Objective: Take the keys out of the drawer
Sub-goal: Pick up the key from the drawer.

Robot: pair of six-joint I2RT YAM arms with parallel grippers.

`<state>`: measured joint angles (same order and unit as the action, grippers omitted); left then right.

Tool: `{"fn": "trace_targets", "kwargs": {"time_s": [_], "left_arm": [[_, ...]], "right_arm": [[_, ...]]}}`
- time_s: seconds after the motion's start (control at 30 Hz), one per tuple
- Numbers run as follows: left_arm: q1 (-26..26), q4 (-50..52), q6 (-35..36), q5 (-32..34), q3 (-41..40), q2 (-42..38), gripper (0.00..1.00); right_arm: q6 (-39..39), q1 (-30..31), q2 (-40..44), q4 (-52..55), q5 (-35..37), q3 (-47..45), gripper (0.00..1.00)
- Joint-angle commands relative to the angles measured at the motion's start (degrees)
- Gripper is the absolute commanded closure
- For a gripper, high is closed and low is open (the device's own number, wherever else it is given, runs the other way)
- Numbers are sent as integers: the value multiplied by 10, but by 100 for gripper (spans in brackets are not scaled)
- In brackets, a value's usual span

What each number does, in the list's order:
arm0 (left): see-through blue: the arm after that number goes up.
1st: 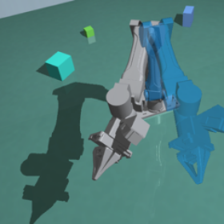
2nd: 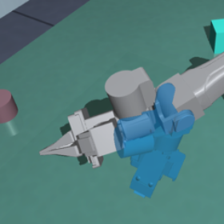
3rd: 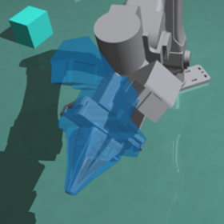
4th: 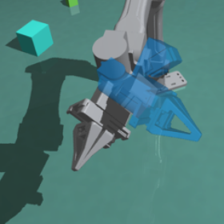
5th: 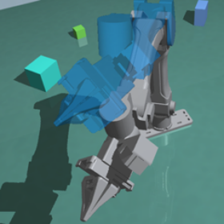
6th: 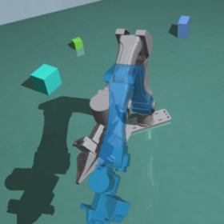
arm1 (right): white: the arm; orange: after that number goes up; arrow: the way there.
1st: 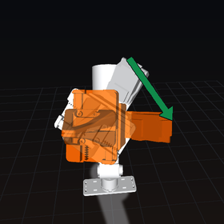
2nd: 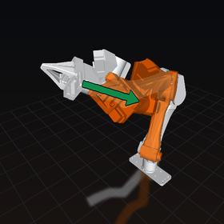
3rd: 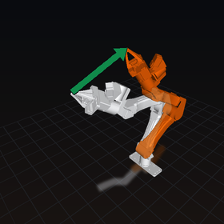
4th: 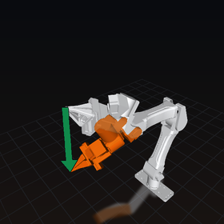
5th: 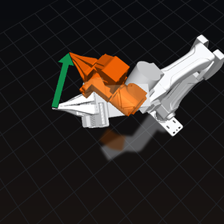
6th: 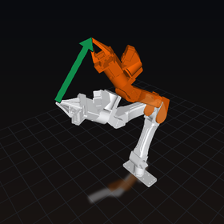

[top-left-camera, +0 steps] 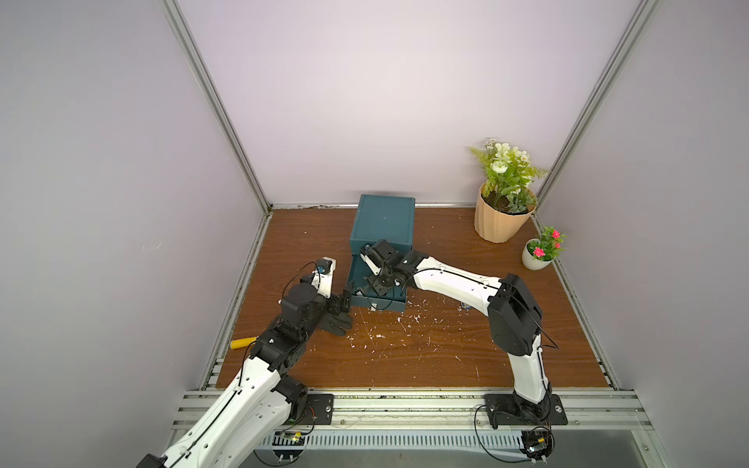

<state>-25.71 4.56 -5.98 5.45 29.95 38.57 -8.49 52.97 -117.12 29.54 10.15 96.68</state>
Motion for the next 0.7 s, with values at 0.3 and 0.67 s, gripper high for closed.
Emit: {"fn": "trace_targets", "kwargs": {"time_s": [0.3, 0.67], "left_arm": [[6, 2, 4, 13, 14, -5, 6], [6, -21, 4, 23, 10, 3, 6]], "right_arm": [[3, -4, 10, -9, -2, -4, 85], [18, -7, 14, -6, 5, 17, 99]]}}
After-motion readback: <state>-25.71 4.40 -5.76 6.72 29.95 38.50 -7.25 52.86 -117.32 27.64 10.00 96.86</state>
